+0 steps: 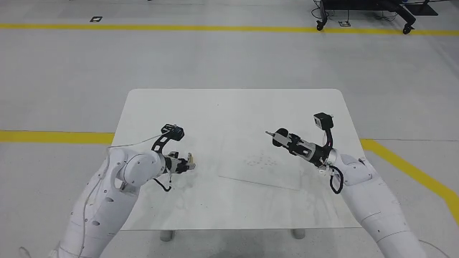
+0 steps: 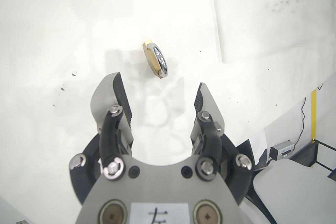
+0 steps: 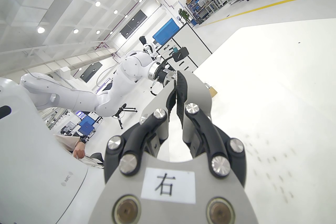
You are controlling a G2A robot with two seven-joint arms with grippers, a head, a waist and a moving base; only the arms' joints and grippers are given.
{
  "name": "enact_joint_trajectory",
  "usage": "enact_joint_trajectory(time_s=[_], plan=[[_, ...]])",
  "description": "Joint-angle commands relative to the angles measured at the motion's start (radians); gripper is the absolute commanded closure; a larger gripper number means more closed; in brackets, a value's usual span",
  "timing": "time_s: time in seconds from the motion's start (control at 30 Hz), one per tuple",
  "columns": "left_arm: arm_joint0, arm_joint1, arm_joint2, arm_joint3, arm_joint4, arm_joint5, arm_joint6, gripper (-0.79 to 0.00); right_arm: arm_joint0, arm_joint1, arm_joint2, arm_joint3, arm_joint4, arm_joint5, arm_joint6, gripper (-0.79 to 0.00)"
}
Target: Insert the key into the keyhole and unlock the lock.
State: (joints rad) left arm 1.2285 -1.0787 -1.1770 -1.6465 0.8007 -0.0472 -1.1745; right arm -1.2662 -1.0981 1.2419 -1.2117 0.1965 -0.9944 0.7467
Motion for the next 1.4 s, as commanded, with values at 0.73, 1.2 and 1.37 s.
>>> enact_joint_trajectory(time_s=[0.73,1.2,1.37], plan=[[-0.159,-0.040,0.163,0.140,0.046,0.103,-0.029,0.000,0.000,0.000,0.000,0.000,0.000,0.000,0.000,0.000],[-0.204,-0.050,0.193,0.180,0.067,0.080,-0.042,-0.191,0.000,0.000,0.000,0.000,0.000,0.000,0.000,0.000],[-0.212,-0.054,0.201,0.184,0.060,0.081,-0.037,-0.274,0.000,0.000,0.000,0.000,0.000,0.000,0.000,0.000]])
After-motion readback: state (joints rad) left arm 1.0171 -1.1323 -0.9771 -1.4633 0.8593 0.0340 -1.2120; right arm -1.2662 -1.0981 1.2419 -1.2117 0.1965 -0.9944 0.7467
